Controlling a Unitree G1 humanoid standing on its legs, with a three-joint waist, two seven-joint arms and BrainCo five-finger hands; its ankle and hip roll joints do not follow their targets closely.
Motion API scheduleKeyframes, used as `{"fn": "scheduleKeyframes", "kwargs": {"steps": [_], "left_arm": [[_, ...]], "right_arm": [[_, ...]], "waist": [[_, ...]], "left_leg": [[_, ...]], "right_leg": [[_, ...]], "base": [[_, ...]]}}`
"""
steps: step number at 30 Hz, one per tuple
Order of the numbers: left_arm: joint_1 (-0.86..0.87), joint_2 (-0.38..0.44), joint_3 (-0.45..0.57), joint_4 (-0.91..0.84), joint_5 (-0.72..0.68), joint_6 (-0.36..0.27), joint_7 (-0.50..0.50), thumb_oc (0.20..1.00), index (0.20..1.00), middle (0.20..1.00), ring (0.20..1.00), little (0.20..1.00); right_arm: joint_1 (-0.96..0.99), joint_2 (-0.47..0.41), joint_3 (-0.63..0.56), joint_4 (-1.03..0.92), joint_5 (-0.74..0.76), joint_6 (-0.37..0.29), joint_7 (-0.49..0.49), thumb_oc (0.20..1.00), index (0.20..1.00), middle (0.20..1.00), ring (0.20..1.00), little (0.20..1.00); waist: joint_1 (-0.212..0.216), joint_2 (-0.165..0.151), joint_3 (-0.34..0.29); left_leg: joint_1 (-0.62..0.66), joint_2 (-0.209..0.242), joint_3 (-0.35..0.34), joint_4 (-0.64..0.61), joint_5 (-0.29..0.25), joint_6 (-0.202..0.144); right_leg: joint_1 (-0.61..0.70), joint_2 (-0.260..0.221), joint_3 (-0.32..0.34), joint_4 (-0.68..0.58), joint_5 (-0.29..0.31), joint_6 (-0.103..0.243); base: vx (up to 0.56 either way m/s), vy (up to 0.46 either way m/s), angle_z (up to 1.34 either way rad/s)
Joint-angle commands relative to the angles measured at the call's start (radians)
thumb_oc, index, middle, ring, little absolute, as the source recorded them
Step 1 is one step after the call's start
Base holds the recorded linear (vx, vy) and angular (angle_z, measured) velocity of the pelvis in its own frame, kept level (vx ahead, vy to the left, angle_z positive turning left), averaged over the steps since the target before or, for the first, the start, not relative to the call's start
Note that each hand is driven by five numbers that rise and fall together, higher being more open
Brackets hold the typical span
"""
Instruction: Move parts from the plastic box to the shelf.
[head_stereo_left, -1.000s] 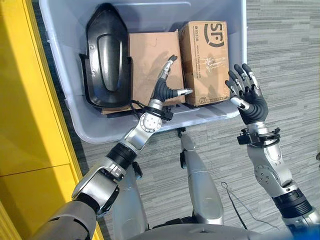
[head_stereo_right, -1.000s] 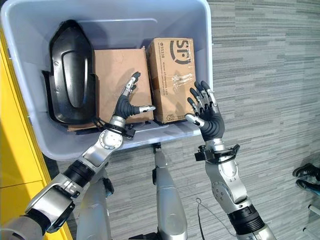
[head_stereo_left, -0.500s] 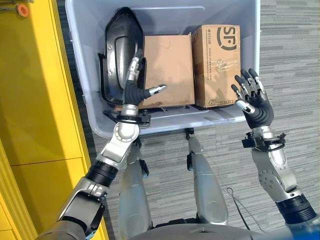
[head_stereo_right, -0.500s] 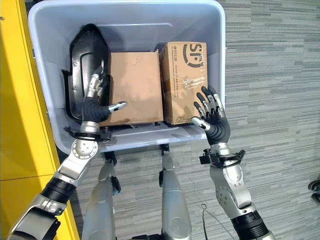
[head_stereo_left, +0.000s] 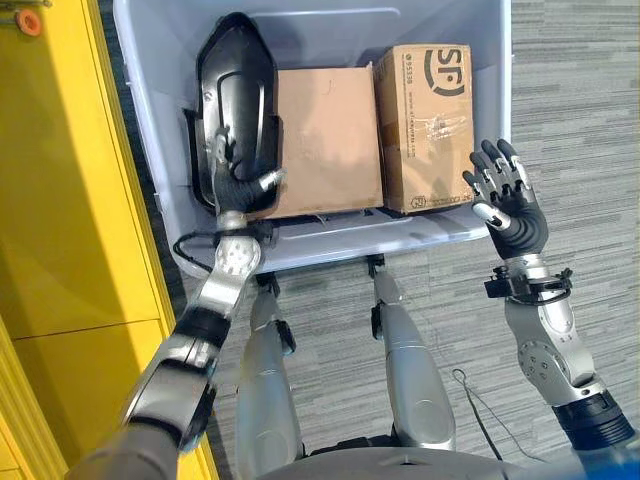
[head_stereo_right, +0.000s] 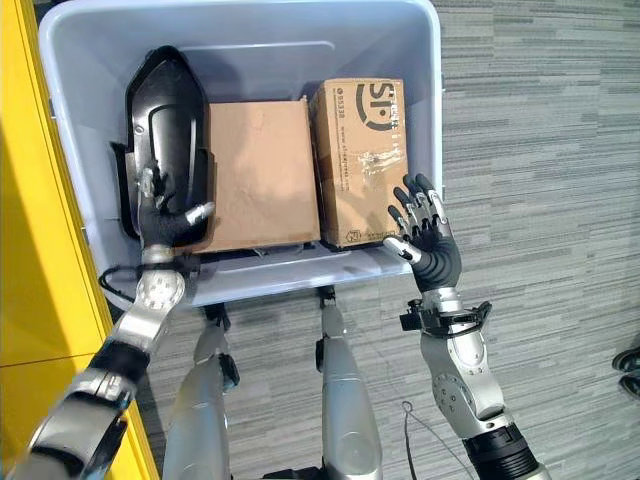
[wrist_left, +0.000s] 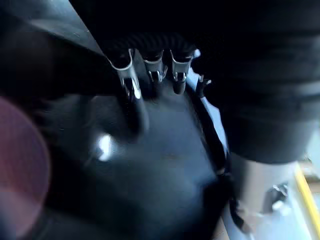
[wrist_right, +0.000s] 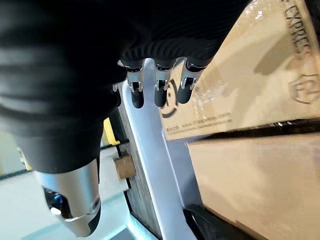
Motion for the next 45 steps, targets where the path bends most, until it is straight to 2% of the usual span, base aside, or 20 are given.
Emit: {"fn": "scheduleKeyframes", "kwargs": {"steps": [1, 3, 6, 16, 19, 30, 34, 35, 40, 44, 45], "left_arm": [[0.043, -0.012, -0.035, 0.069, -0.072, 0.097, -0.074, 1.000, 1.000, 1.000, 1.000, 1.000], [0.000, -0.030, -0.060, 0.140, -0.082, 0.114, -0.102, 1.000, 1.000, 1.000, 1.000, 1.000], [-0.030, -0.040, -0.092, 0.154, -0.072, 0.124, -0.138, 1.000, 1.000, 1.000, 1.000, 1.000], [0.024, -0.100, -0.202, -0.034, 0.030, 0.131, -0.182, 1.000, 1.000, 1.000, 1.000, 1.000], [0.048, -0.137, -0.233, -0.038, 0.040, 0.135, -0.207, 1.000, 1.000, 1.000, 1.000, 1.000], [0.079, -0.174, -0.250, -0.025, 0.030, 0.131, -0.225, 1.000, 1.000, 1.000, 1.000, 1.000], [0.108, -0.140, -0.217, -0.113, -0.009, 0.103, -0.202, 1.000, 1.000, 1.000, 1.000, 1.000], [0.130, -0.116, -0.200, -0.187, -0.024, 0.089, -0.199, 1.000, 1.000, 1.000, 1.000, 1.000], [0.185, -0.053, -0.150, -0.337, -0.037, 0.060, -0.190, 1.000, 1.000, 1.000, 1.000, 1.000], [0.289, 0.031, -0.049, -0.589, -0.034, 0.017, -0.192, 1.000, 1.000, 1.000, 1.000, 1.000], [0.325, 0.074, -0.018, -0.688, 0.035, 0.015, -0.185, 1.000, 1.000, 1.000, 1.000, 1.000]], "right_arm": [[0.003, -0.040, -0.034, -0.044, 0.024, -0.049, 0.015, 1.000, 1.000, 1.000, 1.000, 1.000], [0.005, -0.043, -0.027, -0.052, 0.031, -0.050, 0.022, 1.000, 1.000, 1.000, 1.000, 1.000], [0.008, -0.042, -0.032, -0.056, 0.040, -0.047, 0.032, 1.000, 1.000, 1.000, 1.000, 1.000], [0.003, -0.020, -0.030, -0.050, 0.047, -0.039, 0.027, 1.000, 1.000, 1.000, 1.000, 1.000], [0.002, -0.018, -0.029, -0.047, 0.043, -0.036, 0.020, 1.000, 1.000, 1.000, 1.000, 1.000], [0.016, -0.025, -0.025, -0.059, 0.049, -0.031, 0.025, 1.000, 1.000, 1.000, 1.000, 1.000], [0.021, -0.027, -0.033, -0.060, 0.045, -0.036, 0.020, 1.000, 1.000, 1.000, 1.000, 1.000], [0.023, -0.029, -0.040, -0.056, 0.040, -0.037, 0.016, 1.000, 1.000, 1.000, 1.000, 1.000], [0.026, -0.033, -0.053, -0.052, 0.036, -0.039, 0.013, 1.000, 1.000, 1.000, 1.000, 1.000], [0.036, -0.037, -0.083, -0.056, 0.026, -0.044, 0.017, 1.000, 1.000, 1.000, 1.000, 1.000], [0.043, -0.041, -0.098, -0.062, 0.024, -0.046, 0.021, 1.000, 1.000, 1.000, 1.000, 1.000]], "waist": [[-0.028, -0.062, -0.028], [-0.037, -0.064, -0.034], [-0.042, -0.056, -0.040], [-0.028, -0.039, -0.038], [-0.027, -0.041, -0.035], [-0.026, -0.043, -0.032], [-0.020, -0.037, -0.031], [-0.014, -0.031, -0.029], [-0.001, -0.021, -0.028], [0.018, -0.008, -0.026], [0.024, -0.005, -0.025]], "left_leg": [[0.038, 0.075, -0.057, 0.070, -0.027, -0.079], [0.032, 0.079, -0.058, 0.076, -0.029, -0.080], [0.026, 0.080, -0.061, 0.079, -0.030, -0.081], [0.026, 0.071, -0.067, 0.076, -0.032, -0.077], [0.031, 0.069, -0.069, 0.074, -0.033, -0.074], [0.037, 0.066, -0.070, 0.076, -0.040, -0.070], [0.037, 0.064, -0.069, 0.076, -0.040, -0.069], [0.036, 0.062, -0.070, 0.077, -0.041, -0.068], [0.037, 0.059, -0.072, 0.077, -0.044, -0.066], [0.040, 0.055, -0.073, 0.075, -0.049, -0.065], [0.041, 0.054, -0.074, 0.075, -0.053, -0.065]], "right_leg": [[-0.030, -0.031, -0.022, 0.055, 0.085, 0.041], [-0.037, -0.030, -0.022, 0.060, 0.086, 0.040], [-0.041, -0.030, -0.020, 0.060, 0.086, 0.041], [-0.033, -0.035, -0.022, 0.060, 0.083, 0.042], [-0.030, -0.035, -0.024, 0.061, 0.081, 0.042], [-0.027, -0.037, -0.020, 0.063, 0.080, 0.041], [-0.026, -0.038, -0.023, 0.064, 0.078, 0.040], [-0.025, -0.038, -0.025, 0.065, 0.076, 0.039], [-0.022, -0.040, -0.027, 0.067, 0.072, 0.039], [-0.018, -0.042, -0.032, 0.067, 0.068, 0.040], [-0.017, -0.042, -0.033, 0.068, 0.065, 0.041]], "base": [[-0.01, 0.014, 0.05], [0.00, 0.000, 0.00], [0.00, 0.005, -0.02], [0.00, 0.000, 0.00], [0.00, -0.001, 0.01], [0.00, 0.000, 0.00], [0.00, 0.000, 0.00], [0.00, 0.000, 0.00], [0.00, 0.000, 0.00], [0.00, 0.000, 0.00], [0.00, 0.000, 0.00]]}}
